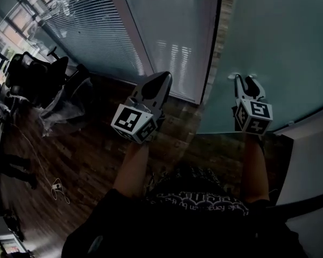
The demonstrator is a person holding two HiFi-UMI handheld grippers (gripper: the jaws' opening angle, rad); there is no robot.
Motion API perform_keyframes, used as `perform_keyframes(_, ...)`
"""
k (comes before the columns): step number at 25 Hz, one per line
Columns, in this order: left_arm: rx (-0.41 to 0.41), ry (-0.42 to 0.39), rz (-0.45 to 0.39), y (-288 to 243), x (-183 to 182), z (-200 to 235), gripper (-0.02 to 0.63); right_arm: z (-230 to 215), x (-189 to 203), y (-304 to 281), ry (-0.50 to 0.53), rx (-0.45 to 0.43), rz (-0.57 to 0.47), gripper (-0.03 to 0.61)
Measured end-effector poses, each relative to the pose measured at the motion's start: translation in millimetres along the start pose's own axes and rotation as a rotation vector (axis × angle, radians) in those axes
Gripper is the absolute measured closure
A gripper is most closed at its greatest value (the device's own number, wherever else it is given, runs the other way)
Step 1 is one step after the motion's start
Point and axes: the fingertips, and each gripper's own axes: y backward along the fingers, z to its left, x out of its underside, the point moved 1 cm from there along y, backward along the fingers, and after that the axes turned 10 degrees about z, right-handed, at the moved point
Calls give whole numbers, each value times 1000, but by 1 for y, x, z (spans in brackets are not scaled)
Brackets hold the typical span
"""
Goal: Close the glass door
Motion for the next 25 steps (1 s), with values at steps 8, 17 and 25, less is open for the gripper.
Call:
perform_keyframes(8,-5,12,26,-43,-4,35,612,-14,-12,-39,-16,26,-5,462)
perform_keyframes(17,-20,27,43,-84,10,66,612,-28,-28,-84,-1,38,-10,462)
perform_keyframes(25,-26,26,43,-127,10,97,612,-43,-43,-125,-8,55,5,462)
